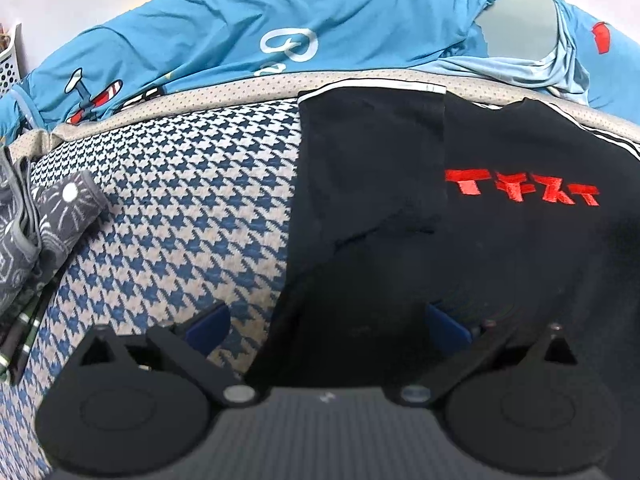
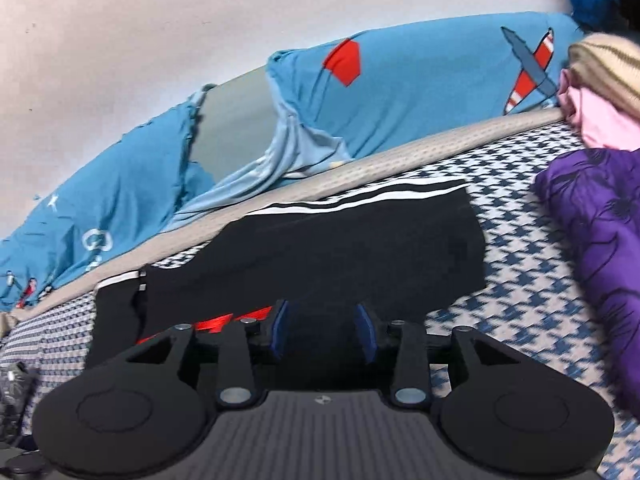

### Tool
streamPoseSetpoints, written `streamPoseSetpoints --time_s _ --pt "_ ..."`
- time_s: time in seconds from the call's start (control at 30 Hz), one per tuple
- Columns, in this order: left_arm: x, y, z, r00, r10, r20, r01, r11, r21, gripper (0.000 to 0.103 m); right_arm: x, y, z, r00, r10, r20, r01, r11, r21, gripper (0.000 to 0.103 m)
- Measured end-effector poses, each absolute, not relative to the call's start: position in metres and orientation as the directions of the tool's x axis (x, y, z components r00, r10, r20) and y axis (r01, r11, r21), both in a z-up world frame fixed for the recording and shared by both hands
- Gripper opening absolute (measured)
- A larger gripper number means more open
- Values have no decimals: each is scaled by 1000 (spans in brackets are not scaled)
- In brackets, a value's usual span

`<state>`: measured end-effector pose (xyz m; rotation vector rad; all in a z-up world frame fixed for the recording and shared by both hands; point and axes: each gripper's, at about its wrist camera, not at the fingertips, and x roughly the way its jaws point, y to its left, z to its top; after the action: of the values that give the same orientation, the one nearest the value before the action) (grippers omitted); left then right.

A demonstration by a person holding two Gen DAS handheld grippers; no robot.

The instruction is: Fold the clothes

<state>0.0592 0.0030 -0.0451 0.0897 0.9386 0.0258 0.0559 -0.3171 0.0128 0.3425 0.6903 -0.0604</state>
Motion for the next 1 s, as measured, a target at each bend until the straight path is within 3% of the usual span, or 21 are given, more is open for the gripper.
streamPoseSetpoints --time_s 0.1,1.0 --pt "60 3 -48 584 79 -808 7 995 102 103 53 -310 13 767 78 -636 150 943 297 41" --pt "57 49 -48 563 151 -812 -103 988 112 103 66 -263 -1 728 240 -642 1 936 352 41"
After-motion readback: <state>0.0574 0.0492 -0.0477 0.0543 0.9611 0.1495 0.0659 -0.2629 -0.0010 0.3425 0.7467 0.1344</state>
